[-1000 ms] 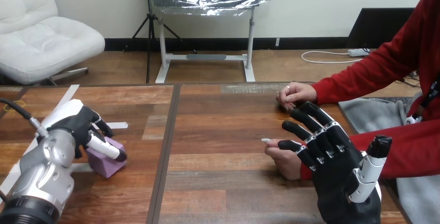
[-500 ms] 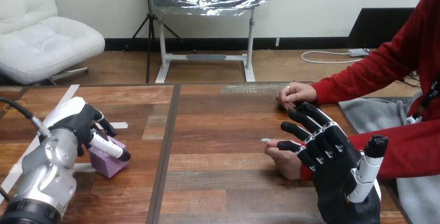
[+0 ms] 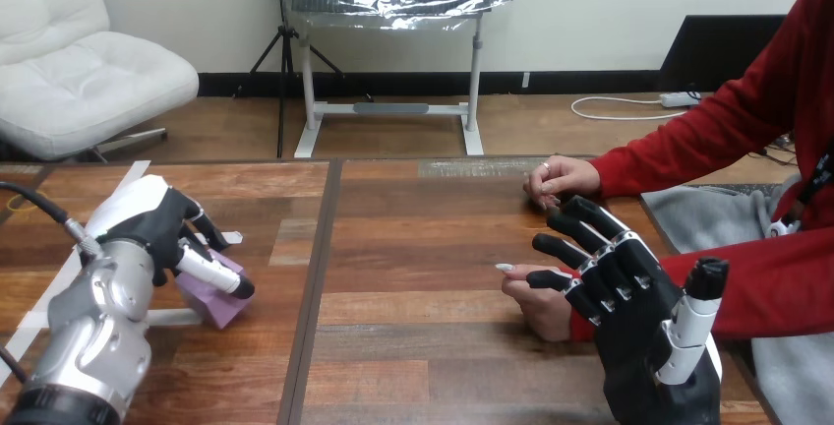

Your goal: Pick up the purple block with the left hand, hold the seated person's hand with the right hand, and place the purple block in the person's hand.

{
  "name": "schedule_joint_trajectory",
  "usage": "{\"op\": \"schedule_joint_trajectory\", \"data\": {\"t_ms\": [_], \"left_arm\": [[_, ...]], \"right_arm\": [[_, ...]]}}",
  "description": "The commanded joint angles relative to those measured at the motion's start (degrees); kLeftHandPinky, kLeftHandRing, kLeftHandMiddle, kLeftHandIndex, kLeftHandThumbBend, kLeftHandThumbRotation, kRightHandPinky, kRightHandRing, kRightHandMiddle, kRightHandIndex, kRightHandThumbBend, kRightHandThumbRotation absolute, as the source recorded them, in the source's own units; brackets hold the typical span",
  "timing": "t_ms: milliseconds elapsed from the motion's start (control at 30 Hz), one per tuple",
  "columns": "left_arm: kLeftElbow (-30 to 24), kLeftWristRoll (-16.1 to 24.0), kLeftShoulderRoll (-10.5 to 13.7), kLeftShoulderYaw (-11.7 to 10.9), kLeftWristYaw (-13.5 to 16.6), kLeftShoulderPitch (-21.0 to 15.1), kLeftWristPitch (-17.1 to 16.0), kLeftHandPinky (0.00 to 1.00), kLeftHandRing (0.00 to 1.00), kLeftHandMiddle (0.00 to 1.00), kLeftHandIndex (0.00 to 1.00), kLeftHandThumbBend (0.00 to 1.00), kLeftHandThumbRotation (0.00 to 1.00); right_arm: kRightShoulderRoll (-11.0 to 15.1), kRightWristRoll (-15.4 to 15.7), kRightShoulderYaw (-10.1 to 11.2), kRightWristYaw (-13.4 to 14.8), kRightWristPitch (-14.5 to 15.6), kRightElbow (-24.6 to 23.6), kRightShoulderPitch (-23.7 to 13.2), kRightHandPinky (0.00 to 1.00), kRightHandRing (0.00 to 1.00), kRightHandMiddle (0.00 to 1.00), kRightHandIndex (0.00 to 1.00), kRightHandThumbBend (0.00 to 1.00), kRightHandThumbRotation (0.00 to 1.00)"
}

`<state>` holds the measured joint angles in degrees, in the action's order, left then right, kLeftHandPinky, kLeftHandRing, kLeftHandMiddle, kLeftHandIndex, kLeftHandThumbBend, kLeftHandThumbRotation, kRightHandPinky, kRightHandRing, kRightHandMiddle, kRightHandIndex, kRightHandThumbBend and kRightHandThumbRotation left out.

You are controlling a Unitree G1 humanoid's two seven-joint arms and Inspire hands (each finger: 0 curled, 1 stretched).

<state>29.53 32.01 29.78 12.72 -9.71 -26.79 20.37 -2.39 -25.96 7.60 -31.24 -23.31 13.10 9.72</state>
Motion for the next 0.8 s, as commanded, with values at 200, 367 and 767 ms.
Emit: {"op": "schedule_joint_trajectory", "data": {"t_ms": [200,367,767], "left_arm": [[-6.7,0.26,-0.97,-0.47,2.11,-0.09,0.36,0.3,0.37,0.43,0.46,0.74,0.0],[-8.85,0.2,-1.15,-0.76,2.17,0.73,0.54,0.28,0.35,0.42,0.47,0.74,0.0],[-12.86,-0.5,-1.13,-1.79,2.14,2.24,0.03,0.31,0.39,0.45,0.46,0.75,0.0]], "right_arm": [[1.39,1.4,1.31,0.64,-2.49,1.92,-6.64,0.6,0.76,0.79,0.77,1.0,0.98],[2.25,1.47,1.95,0.24,-2.81,2.68,-7.98,0.61,0.77,0.8,0.79,1.0,0.98],[4.33,3.28,3.18,1.02,-4.65,3.76,-11.01,0.69,0.81,0.82,0.81,1.0,0.99]]}}
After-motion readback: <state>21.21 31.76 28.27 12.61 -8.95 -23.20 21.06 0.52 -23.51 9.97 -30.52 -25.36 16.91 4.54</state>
